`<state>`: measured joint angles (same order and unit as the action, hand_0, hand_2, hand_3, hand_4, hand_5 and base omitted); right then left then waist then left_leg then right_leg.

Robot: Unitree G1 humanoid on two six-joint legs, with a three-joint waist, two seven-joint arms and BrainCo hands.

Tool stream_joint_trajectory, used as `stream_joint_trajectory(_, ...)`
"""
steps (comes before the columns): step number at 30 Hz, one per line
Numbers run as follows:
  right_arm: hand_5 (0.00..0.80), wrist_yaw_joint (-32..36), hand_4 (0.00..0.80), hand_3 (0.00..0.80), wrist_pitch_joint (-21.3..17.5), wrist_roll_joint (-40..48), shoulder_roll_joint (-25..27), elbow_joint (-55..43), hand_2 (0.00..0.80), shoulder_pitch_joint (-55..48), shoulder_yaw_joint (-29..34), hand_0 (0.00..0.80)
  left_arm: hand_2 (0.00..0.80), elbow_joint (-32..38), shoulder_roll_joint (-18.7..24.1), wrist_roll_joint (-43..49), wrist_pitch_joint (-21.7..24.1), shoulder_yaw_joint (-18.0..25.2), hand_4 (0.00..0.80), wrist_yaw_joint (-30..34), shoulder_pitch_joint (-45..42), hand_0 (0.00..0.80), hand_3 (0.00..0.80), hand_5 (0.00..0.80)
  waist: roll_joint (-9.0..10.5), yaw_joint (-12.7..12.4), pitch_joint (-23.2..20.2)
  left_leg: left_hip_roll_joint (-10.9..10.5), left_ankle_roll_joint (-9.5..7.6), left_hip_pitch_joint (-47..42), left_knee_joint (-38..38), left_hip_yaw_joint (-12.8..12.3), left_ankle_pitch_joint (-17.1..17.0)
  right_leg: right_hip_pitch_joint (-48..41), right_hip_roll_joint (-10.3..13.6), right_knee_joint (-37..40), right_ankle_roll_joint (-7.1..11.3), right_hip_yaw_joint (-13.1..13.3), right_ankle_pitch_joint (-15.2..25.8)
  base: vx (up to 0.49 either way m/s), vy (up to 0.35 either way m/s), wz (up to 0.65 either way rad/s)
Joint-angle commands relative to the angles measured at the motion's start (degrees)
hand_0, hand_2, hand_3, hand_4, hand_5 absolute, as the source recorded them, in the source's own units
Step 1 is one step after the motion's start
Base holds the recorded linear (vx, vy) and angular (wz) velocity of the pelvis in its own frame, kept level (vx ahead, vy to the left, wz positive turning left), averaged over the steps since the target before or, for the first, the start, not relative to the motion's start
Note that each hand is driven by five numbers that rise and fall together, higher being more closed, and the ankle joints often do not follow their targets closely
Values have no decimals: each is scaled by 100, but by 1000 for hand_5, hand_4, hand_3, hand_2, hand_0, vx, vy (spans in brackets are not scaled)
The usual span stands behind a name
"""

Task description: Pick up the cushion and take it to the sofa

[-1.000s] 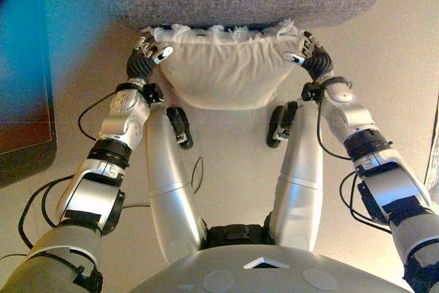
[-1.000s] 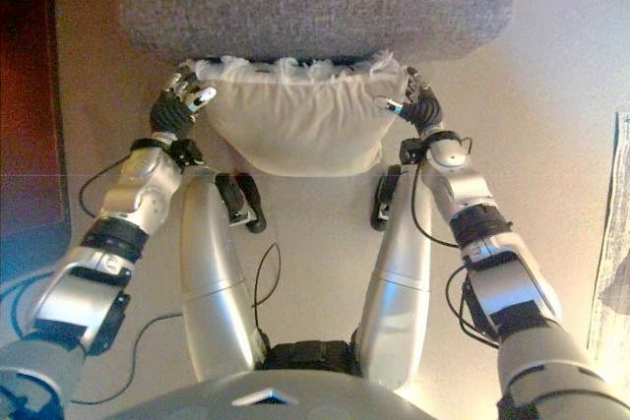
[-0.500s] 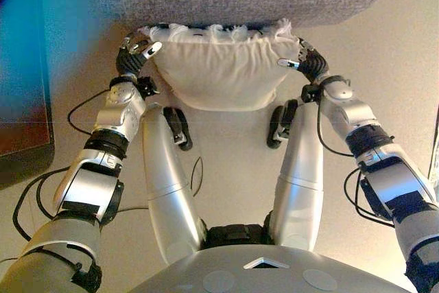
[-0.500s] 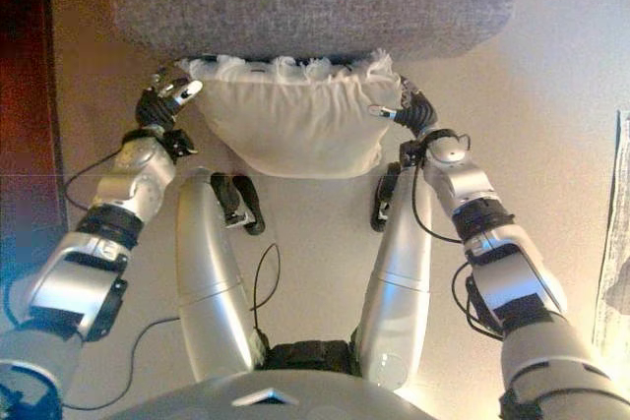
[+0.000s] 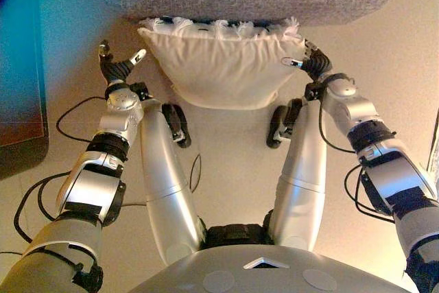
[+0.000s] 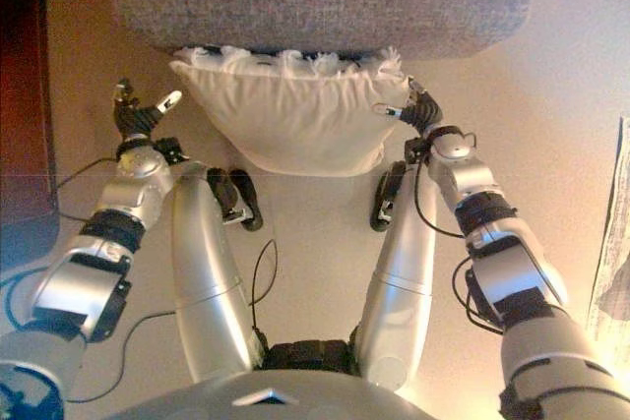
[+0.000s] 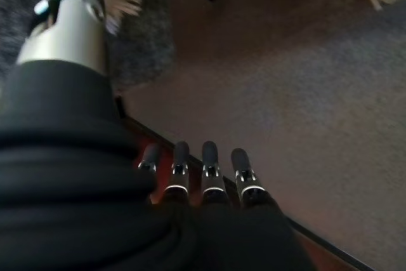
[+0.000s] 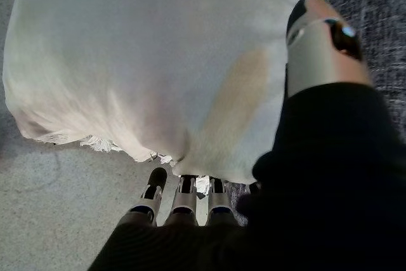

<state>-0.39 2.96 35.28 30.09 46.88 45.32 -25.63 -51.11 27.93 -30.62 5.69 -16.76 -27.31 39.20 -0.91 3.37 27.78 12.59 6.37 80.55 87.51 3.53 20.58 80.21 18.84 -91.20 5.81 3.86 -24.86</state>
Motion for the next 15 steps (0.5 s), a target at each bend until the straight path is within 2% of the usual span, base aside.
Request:
stream_joint_trajectory(1, 0, 91, 0, 0, -94, 196, -37, -16, 0, 93, 19, 0, 0, -35, -98, -123, 18, -6, 0, 856, 61, 0, 0, 0, -118, -92, 81, 131, 7, -155, 79, -106, 607, -77, 214, 496, 29, 33, 410, -12, 23, 5)
stream_joint_trajectory(6, 0, 49, 0, 0, 49, 216, 73, -365, 0, 46, -8, 0, 0, 208, 82, -473, -249, -217, 0, 1483, 242, 0, 0, 0, -112, -22, 100, 207, 2, -106, 122, -99, 599, -42, 224, 481, 50, 76, 440, -1, 38, 0)
stream_joint_trajectory(8, 0, 45, 0, 0, 85, 208, 88, -426, 0, 68, -9, 0, 0, 280, 130, -488, -493, -311, 0, 1791, 358, 0, 0, 0, -116, -3, 106, 233, 8, -78, 145, -92, 594, -26, 234, 480, 63, 96, 462, -7, 22, -4)
stream_joint_trajectory(12, 0, 35, 0, 0, 169, 189, 75, -481, 0, 189, -33, 0, 0, 222, 182, -621, -997, -570, 0, 2190, 665, 0, 0, 0, -107, 41, 129, 288, 11, -45, 169, -81, 581, -13, 261, 526, 87, 117, 529, -11, 10, -4)
stream_joint_trajectory(15, 0, 21, 0, 0, 224, 247, 64, -501, 0, 265, -68, 0, 0, 119, 200, -926, -1097, -625, 0, 2378, 843, 0, 0, 0, -83, 83, 156, 330, 12, -22, 174, -61, 552, 8, 264, 556, 93, 145, 587, -5, 6, -10)
